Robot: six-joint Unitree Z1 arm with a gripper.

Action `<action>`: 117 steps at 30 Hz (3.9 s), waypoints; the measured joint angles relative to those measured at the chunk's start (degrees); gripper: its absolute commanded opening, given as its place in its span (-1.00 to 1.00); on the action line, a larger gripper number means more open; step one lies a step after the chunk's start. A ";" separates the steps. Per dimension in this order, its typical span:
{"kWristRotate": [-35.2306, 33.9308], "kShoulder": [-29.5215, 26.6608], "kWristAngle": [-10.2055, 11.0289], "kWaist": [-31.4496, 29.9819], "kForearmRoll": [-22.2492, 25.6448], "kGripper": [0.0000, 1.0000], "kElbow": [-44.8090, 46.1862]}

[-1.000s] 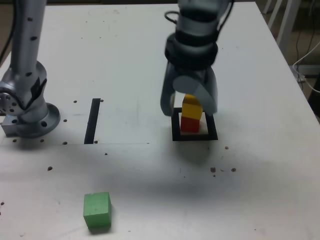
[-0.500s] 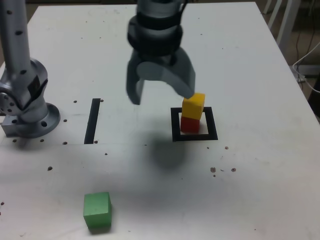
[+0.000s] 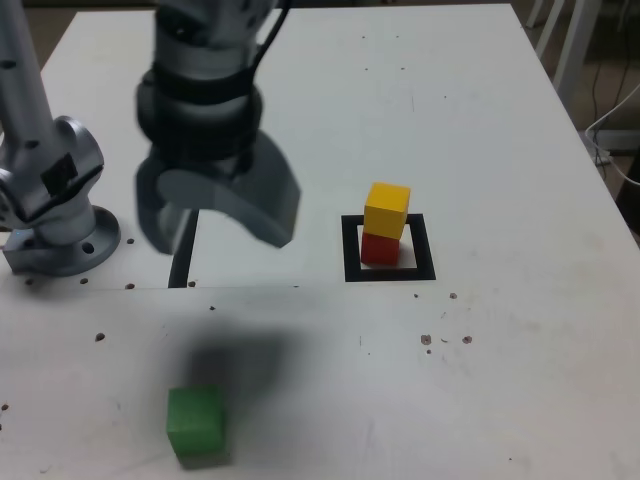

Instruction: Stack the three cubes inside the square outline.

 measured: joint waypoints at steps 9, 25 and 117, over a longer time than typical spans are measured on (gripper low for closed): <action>-9.74 -0.14 -3.12 -9.04 -3.64 0.98 0.70; -13.86 4.86 -6.95 -17.32 -8.74 1.00 -0.53; 0.01 7.72 -3.72 -7.07 -7.17 -0.40 0.51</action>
